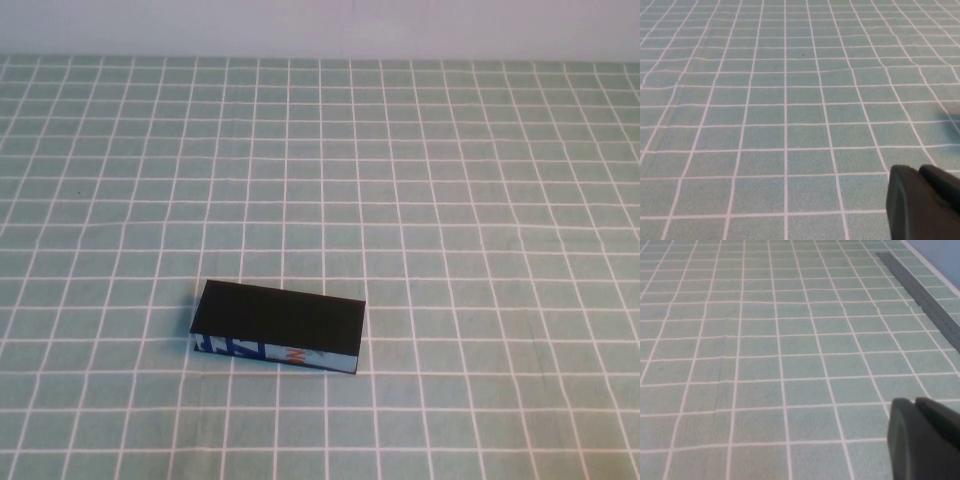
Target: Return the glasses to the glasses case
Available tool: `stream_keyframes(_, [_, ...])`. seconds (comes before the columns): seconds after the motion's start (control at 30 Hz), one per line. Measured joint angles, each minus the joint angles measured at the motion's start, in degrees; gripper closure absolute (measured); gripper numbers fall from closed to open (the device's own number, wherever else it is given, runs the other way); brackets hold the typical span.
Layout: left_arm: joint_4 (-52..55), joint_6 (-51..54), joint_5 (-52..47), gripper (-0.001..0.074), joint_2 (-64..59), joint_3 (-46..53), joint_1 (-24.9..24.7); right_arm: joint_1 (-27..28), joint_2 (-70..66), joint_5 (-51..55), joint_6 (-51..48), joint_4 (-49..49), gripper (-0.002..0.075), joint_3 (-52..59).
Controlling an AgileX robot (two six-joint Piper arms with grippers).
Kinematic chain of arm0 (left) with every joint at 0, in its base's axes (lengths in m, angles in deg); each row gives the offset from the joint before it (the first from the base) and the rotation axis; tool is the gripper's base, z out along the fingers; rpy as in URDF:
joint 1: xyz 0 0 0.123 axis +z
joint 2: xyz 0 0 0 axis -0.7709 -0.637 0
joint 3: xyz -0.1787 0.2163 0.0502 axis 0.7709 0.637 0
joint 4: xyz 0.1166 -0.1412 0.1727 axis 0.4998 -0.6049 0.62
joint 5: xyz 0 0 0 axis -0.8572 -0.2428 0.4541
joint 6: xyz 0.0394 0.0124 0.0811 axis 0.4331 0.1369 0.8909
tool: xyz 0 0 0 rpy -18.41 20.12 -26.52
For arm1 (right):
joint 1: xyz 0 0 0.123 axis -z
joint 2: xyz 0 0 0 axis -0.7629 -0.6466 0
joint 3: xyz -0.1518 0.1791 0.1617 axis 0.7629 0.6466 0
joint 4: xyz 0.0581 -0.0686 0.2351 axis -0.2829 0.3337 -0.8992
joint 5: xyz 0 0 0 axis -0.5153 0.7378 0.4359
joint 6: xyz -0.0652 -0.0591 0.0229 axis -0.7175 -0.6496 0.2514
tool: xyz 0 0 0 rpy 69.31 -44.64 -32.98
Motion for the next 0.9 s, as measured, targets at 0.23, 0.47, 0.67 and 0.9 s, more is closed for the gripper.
stream_keyframes(0.23, [0.0, 0.0, 0.0, 0.0733, 0.0, 0.0, 0.0, 0.0, 0.0, -0.2, -8.8, -8.3, 0.0737, 0.0])
stream_keyframes(0.47, [0.0, 0.0, 0.0, 0.0733, 0.0, 0.0, 0.0, 0.1, 0.0, -0.2, -9.2, -11.8, 0.0737, 0.0])
stream_keyframes(0.67, [0.0, 0.0, 0.0, 0.0733, 0.0, 0.0, 0.0, 0.1, 0.0, -0.2, -9.2, -12.0, 0.0737, 0.0])
stream_keyframes(0.9, [0.0, 0.0, 0.0, 0.0733, 0.0, 0.0, 0.0, 0.1, 0.0, -0.2, -9.2, -12.1, 0.0737, 0.0])
